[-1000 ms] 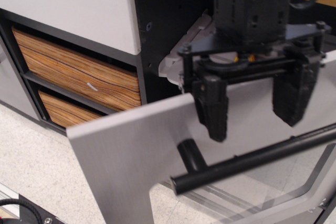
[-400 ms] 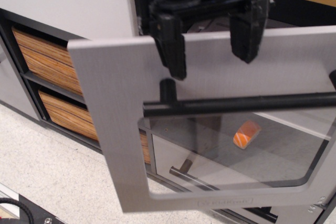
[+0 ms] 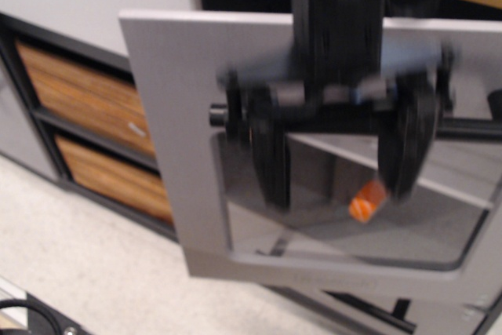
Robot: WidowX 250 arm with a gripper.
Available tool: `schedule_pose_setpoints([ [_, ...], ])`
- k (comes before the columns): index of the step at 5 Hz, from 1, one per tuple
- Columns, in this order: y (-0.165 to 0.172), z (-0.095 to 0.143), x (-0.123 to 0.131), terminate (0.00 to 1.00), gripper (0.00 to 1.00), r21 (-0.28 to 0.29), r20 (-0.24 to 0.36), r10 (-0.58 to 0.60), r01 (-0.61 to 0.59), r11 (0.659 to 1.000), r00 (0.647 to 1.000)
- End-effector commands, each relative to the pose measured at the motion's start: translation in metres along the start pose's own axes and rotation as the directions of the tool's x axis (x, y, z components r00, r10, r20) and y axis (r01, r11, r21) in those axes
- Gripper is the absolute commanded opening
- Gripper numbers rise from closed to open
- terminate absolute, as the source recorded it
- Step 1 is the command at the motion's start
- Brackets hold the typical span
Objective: Close oven
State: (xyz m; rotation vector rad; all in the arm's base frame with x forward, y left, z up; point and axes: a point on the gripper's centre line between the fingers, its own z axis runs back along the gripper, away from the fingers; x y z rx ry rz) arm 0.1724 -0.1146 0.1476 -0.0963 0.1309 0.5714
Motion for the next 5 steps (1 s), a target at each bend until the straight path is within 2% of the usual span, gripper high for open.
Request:
schedule_pose_setpoints([
  [1,-0.007,-0.054,0.012,0.00,1.00,0.029,0.101,-0.035,0.032,0.999,0.994],
  [2,-0.004,-0.078,0.032,0.00,1.00,0.038,0.138,-0.030,0.025,0.999,0.990],
  [3,-0.003,-0.091,0.055,0.00,1.00,0.039,0.159,-0.005,-0.001,0.999,0.987],
  [5,-0.006,-0.090,0.094,0.00,1.00,0.024,0.195,0.060,-0.066,0.998,0.979],
])
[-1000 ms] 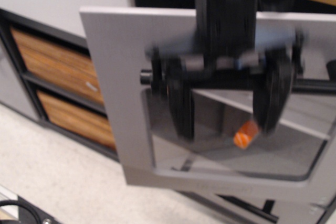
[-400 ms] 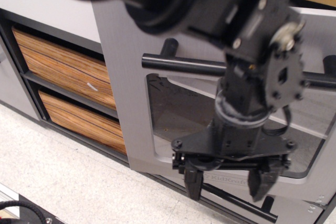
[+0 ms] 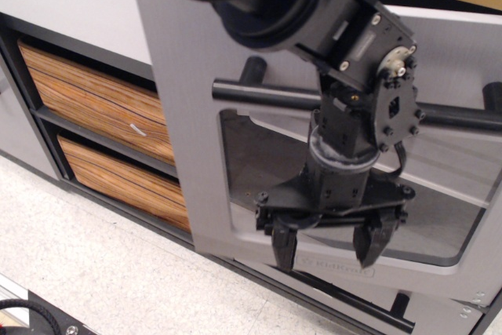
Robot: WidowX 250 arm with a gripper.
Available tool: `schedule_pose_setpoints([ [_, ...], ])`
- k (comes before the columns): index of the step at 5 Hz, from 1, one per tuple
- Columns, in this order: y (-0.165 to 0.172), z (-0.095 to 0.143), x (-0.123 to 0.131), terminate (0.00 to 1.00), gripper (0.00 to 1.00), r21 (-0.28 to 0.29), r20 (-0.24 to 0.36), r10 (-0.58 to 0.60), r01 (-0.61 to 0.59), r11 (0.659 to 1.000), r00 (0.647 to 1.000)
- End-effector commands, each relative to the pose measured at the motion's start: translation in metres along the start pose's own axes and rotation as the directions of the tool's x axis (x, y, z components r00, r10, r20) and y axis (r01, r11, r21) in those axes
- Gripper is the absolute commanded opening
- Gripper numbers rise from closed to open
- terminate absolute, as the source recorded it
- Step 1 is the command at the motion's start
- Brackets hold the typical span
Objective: Close oven
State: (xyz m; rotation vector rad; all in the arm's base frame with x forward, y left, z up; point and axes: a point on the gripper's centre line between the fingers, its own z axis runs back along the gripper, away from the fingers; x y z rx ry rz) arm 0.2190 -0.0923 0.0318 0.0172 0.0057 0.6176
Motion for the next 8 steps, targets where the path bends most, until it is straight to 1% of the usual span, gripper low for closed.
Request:
schedule_pose_setpoints([
  [1,-0.005,0.014,0.041,0.00,1.00,-0.045,0.058,0.035,-0.033,0.998,0.998],
  [2,-0.004,0.017,0.056,0.00,1.00,-0.060,0.078,0.062,-0.057,0.997,0.995],
  [3,-0.004,0.019,0.066,0.00,1.00,-0.068,0.083,0.080,-0.075,0.995,0.993],
  [7,-0.004,0.021,0.069,0.00,1.00,-0.073,0.083,0.085,-0.079,0.994,0.993],
  [8,-0.004,0.021,0.069,1.00,1.00,-0.073,0.083,0.085,-0.079,0.994,0.993],
])
